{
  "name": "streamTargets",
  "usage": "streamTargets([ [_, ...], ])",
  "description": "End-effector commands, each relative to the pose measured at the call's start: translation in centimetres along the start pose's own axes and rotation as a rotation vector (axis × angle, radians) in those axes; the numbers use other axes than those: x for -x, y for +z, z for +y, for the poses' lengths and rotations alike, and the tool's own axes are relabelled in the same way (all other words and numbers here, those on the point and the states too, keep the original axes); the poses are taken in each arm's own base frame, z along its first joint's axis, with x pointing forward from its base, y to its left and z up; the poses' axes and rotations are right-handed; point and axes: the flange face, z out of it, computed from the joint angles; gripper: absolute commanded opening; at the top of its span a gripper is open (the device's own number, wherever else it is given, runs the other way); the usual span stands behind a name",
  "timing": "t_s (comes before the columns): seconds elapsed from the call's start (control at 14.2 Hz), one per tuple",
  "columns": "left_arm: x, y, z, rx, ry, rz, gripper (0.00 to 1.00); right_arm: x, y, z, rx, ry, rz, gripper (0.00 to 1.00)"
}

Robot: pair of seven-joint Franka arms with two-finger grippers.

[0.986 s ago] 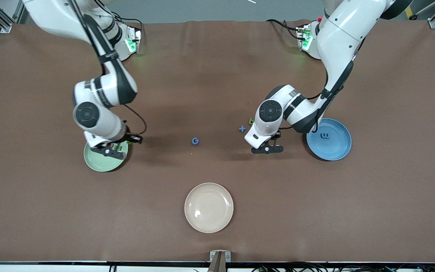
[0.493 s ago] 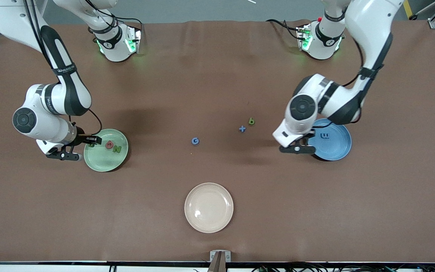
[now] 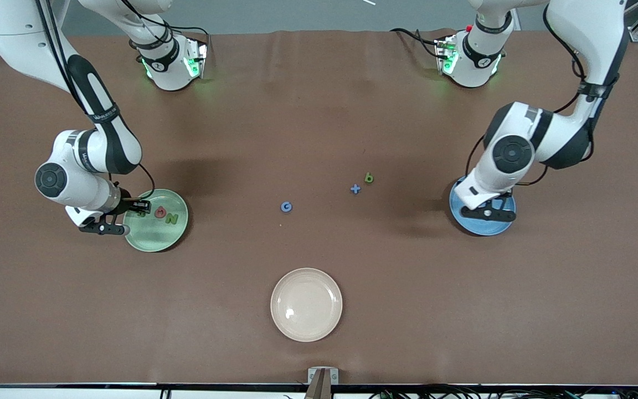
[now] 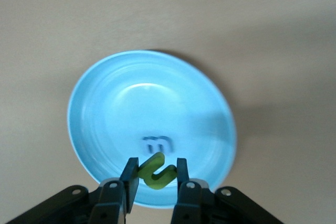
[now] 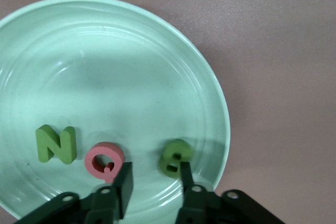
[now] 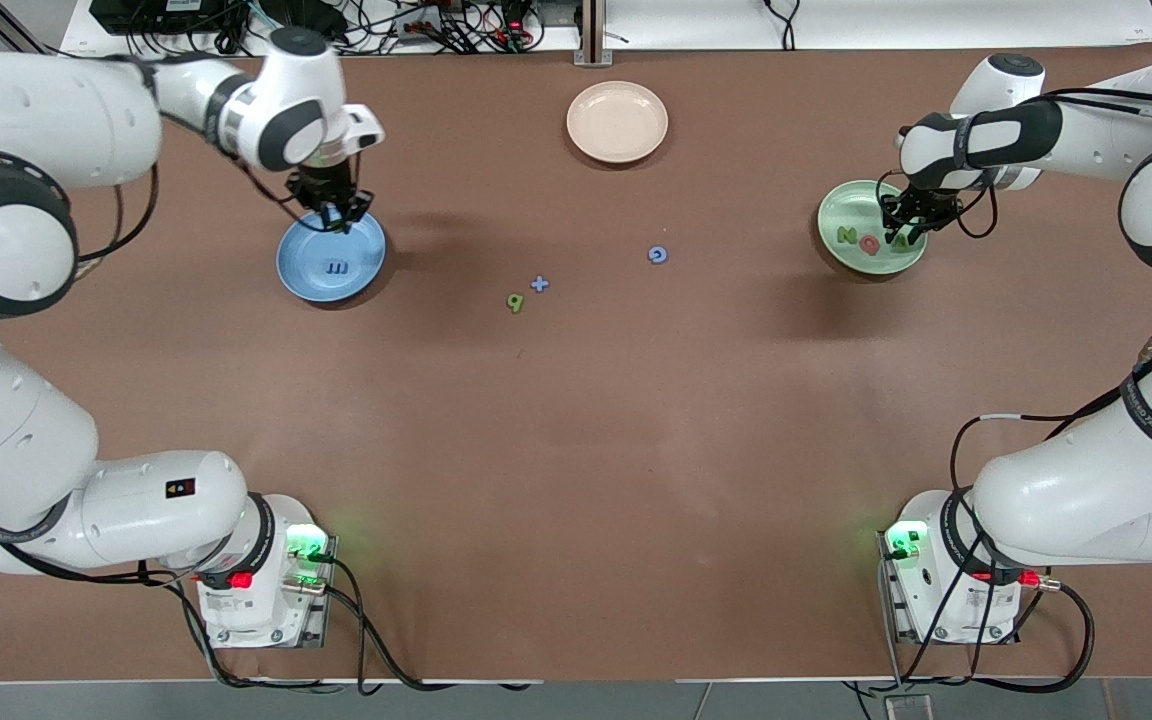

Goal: Sort upper and lower case letters into plates
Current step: 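Place the B with the right gripper while the left gripper drops the u, then move the right gripper over the blue G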

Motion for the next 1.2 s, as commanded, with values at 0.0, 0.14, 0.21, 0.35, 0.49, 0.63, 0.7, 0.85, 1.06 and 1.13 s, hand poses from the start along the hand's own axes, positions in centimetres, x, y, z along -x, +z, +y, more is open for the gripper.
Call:
streamTargets([
  [0.0,2.0,2.5,-4.0,0.027,0.048,0.052,0.18,0.2,-1.3,-0.9,-0.002,-0.015,0.017,1.0],
  [0.14,2.3,3.9,-6.0,0.047,0.067,0.065,0.18,-0.1,-3.2,-3.0,-0.006,-0.021,-0.007,1.0],
  [0.21,2.3,4.4,-6.0,0.049,0.073,0.062,0.18,-0.2,-3.9,-4.3,-0.021,0.007,-0.029,1.0],
  [0.35,2.2,5.9,-6.7,0.036,0.105,0.079,0.18,0.4,-4.7,-8.5,-0.051,0.06,-0.043,1.0],
  [0.49,2.2,7.0,-7.5,0.039,0.105,0.073,0.18,1.5,-4.6,-13.5,-0.053,0.13,-0.041,1.0],
  [0.63,1.8,7.6,-7.2,0.051,0.108,0.075,0.18,2.9,-4.4,-19.1,-0.052,0.219,-0.017,1.0],
  [0.7,1.8,7.7,-7.1,0.055,0.11,0.08,0.18,3.9,-4.2,-22.4,-0.056,0.262,0.008,1.0],
  [0.85,1.6,8.1,-6.9,0.062,0.113,0.077,0.18,5.6,-4.0,-27.7,-0.083,0.328,0.062,1.0],
  [1.06,1.5,8.3,-6.9,0.065,0.113,0.076,0.21,8.1,-1.3,-34.9,-0.102,0.38,0.09,1.0],
  [1.13,1.4,8.1,-6.9,0.063,0.113,0.079,0.3,8.1,-0.9,-36.3,-0.102,0.401,0.094,1.0],
])
